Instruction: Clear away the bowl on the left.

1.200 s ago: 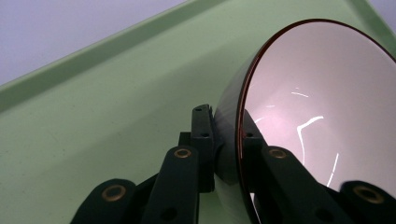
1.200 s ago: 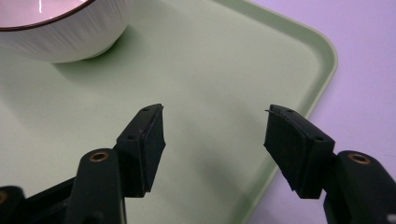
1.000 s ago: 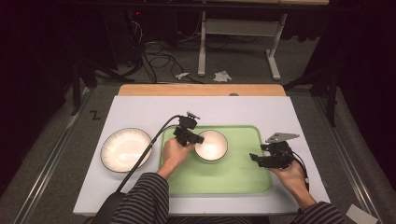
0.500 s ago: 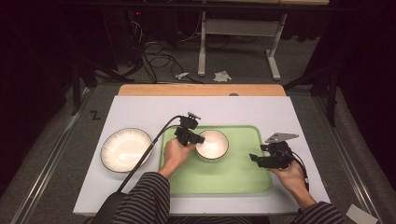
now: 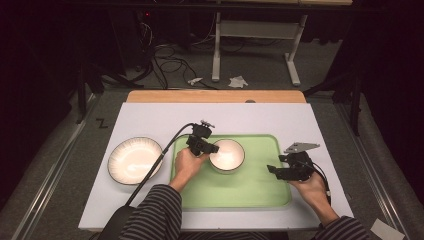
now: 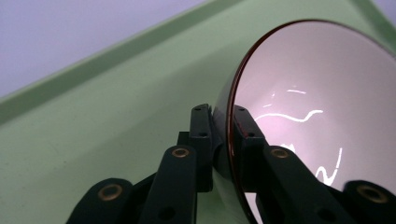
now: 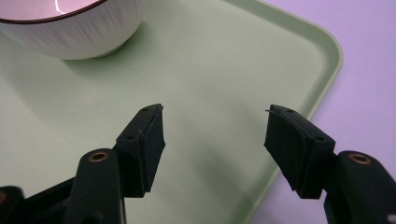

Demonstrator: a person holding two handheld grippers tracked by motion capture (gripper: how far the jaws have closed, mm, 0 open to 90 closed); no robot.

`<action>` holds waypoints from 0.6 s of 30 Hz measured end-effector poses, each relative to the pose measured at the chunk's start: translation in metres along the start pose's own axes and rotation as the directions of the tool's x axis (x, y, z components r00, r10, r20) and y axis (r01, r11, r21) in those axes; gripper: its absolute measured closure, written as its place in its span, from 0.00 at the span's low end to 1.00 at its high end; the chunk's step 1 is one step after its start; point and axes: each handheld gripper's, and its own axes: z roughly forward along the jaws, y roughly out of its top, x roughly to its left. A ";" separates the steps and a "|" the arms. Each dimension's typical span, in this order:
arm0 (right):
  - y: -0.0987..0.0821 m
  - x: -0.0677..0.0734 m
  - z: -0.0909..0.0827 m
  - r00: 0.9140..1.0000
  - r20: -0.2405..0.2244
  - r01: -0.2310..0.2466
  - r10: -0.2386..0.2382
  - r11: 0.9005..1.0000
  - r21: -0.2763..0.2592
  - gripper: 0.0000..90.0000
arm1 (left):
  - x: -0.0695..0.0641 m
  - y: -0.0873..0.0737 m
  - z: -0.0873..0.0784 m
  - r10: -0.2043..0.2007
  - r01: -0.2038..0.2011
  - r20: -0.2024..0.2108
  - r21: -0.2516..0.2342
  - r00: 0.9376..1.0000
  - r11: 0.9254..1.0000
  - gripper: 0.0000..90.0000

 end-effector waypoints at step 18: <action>0.000 -0.001 0.000 1.000 0.001 -0.002 0.002 1.000 -0.002 0.43 | -0.011 0.015 -0.051 0.095 -0.093 0.012 -0.099 0.995 0.991 0.65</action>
